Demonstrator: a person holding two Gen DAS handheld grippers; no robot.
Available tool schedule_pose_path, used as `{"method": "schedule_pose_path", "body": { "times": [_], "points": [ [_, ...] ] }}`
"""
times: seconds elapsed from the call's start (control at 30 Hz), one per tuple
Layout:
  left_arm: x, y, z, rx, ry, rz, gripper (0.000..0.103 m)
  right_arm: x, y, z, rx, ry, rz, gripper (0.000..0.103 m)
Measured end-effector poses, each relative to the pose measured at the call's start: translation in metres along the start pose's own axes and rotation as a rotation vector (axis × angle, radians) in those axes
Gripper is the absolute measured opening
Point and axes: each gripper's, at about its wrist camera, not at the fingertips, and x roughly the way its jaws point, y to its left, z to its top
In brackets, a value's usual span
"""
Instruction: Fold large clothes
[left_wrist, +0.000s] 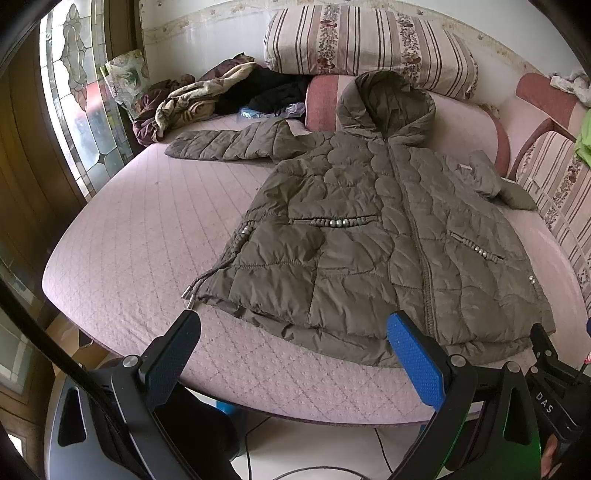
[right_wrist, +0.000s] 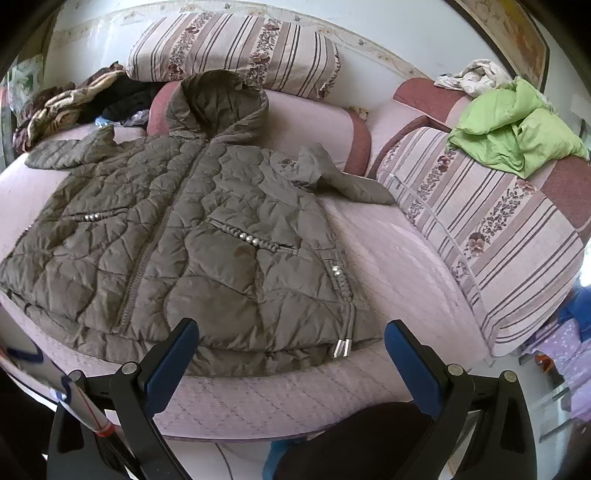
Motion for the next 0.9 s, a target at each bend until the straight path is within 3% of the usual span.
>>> {"method": "schedule_pose_path", "body": {
  "times": [0.17,0.37,0.57,0.9],
  "points": [
    [0.005,0.001,0.0,-0.006,0.013,0.007,0.101,0.008,0.004,-0.002,-0.052,0.013,-0.09,0.102],
    [0.013,0.001,0.001,-0.007,0.02,0.024,0.101,0.021,0.006,-0.005,-0.091,0.051,-0.127,0.102],
    [0.02,0.005,0.006,0.018,-0.019,0.092,0.101,0.026,0.011,-0.006,-0.09,0.071,-0.059,0.102],
    [0.058,0.038,0.026,-0.025,0.063,0.096,0.101,0.042,0.024,0.012,-0.065,0.095,0.075,0.102]
  ]
}}
